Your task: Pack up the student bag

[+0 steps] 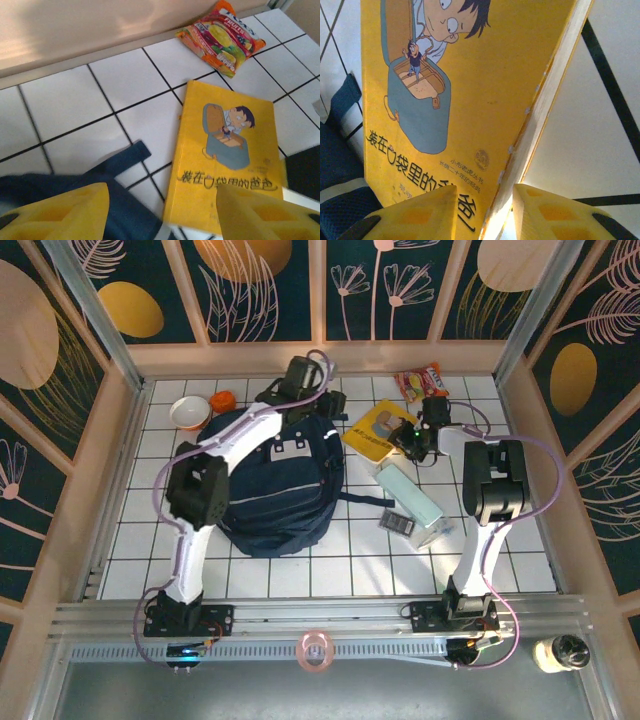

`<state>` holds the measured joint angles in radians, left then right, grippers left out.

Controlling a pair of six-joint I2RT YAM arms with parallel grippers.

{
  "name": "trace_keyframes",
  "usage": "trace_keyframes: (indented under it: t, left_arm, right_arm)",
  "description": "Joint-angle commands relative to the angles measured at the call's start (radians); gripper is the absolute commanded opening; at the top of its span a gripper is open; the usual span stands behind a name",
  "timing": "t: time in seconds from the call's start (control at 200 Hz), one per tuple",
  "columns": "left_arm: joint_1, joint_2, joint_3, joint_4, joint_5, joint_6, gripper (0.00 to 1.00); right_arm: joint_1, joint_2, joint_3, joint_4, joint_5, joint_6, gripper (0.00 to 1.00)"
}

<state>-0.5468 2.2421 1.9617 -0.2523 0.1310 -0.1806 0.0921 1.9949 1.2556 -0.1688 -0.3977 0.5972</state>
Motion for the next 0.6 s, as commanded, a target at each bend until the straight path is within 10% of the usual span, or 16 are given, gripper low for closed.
trace_keyframes:
  t: [0.0, 0.595]
  left_arm:
    - [-0.023, 0.125, 0.146, -0.101, -0.031, 0.008, 0.57]
    - [-0.063, 0.476, 0.496, -0.192, -0.006, -0.048, 0.57]
  right_arm:
    - [-0.005, 0.013, -0.012, -0.025, 0.021, -0.033, 0.32]
    - [-0.005, -0.020, -0.039, -0.054, 0.049, -0.061, 0.27]
